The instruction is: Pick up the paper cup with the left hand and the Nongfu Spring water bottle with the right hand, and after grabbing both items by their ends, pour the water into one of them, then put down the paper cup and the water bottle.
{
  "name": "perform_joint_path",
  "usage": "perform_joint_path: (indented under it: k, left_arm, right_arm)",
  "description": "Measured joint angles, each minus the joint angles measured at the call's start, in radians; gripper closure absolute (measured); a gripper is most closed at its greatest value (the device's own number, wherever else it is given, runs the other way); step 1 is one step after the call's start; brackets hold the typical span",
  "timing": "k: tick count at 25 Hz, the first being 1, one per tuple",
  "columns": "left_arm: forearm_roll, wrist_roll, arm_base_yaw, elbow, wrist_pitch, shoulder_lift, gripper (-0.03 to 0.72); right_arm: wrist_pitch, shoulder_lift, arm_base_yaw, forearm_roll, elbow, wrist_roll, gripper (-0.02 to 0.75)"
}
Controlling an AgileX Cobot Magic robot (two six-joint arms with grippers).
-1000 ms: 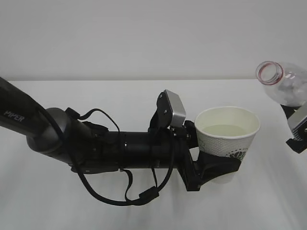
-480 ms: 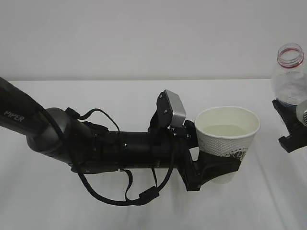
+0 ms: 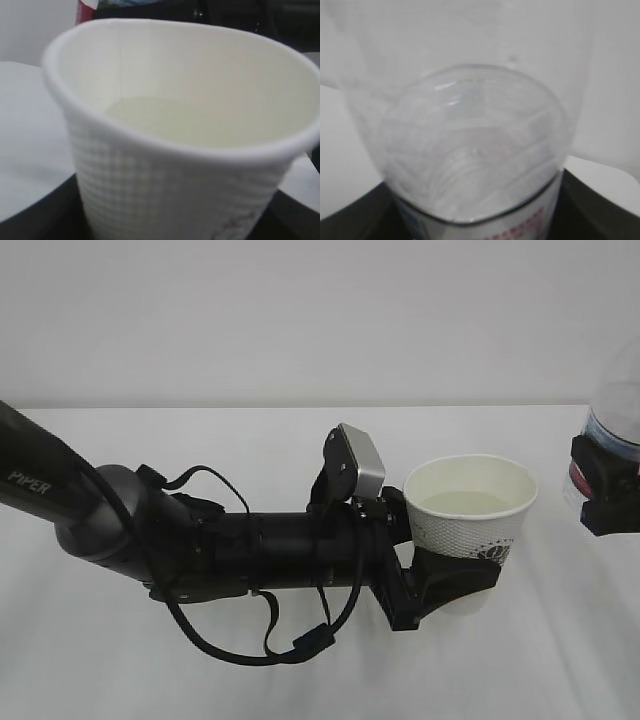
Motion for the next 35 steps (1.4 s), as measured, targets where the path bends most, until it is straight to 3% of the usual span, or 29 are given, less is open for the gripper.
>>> perform_joint_path:
  k: [22, 35]
  left_arm:
    - [-0.002, 0.0, 0.0, 0.0, 0.05, 0.002, 0.151]
    - [-0.002, 0.0, 0.0, 0.0, 0.052, 0.002, 0.151]
  right_arm:
    - [0.0, 0.15, 0.0, 0.004, -0.006, 0.133, 0.242]
    - [0.0, 0.262, 0.0, 0.004, -0.146, 0.178, 0.242]
